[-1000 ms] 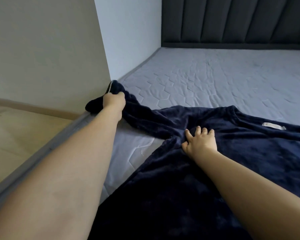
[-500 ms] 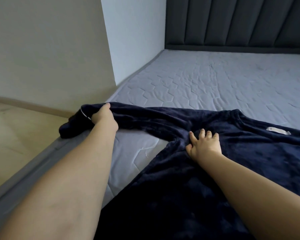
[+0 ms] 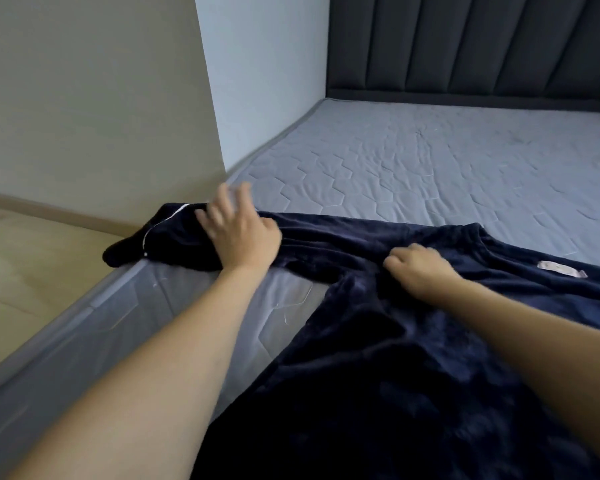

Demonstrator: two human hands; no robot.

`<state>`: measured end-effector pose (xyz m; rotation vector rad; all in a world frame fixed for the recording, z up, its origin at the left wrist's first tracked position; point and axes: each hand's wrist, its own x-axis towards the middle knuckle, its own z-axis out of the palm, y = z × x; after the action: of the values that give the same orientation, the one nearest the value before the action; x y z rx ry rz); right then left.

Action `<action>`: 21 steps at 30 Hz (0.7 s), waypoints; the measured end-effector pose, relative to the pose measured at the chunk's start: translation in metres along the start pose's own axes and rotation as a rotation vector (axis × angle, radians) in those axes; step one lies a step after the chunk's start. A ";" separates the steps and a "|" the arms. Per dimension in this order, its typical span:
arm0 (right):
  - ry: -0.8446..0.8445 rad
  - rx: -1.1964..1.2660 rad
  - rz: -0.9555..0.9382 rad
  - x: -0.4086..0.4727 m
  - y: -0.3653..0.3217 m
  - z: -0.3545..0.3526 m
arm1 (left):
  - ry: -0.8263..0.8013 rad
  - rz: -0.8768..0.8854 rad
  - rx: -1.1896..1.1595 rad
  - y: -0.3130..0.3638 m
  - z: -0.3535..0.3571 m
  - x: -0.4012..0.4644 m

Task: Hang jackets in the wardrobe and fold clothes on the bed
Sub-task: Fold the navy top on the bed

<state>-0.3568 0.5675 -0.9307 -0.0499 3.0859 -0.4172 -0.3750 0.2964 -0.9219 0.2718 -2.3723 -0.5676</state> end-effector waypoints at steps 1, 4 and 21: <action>0.077 0.041 -0.008 0.015 0.004 -0.008 | -0.237 0.018 0.044 0.005 0.010 0.004; 0.146 -0.055 -0.018 0.064 0.000 -0.014 | -0.718 0.023 0.222 -0.004 0.043 -0.004; 0.265 -0.050 0.114 0.043 -0.006 0.047 | -0.498 0.797 -0.109 -0.013 0.030 -0.076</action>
<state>-0.3977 0.5480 -0.9755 0.1951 3.3365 -0.3701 -0.3373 0.3207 -0.9912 -0.9266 -2.6113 -0.3902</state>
